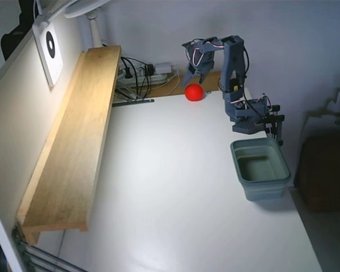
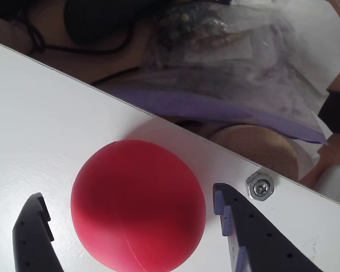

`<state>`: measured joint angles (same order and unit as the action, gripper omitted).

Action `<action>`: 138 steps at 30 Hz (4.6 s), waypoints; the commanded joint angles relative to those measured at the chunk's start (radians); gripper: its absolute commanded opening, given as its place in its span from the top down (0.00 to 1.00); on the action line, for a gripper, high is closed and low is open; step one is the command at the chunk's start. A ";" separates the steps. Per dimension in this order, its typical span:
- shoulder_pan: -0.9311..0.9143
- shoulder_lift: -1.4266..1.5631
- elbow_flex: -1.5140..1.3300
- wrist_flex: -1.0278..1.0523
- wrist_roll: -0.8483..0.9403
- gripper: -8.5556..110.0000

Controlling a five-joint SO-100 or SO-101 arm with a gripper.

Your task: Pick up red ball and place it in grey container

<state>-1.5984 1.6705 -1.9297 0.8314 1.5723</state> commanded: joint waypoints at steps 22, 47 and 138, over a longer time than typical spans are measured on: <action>-0.009 -0.032 -0.089 -0.165 -0.002 0.61; -0.009 -0.102 -0.180 -0.326 -0.002 0.73; 0.580 -0.102 0.904 0.758 -0.002 0.73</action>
<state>-1.0769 1.5463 -1.0661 1.5861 1.5739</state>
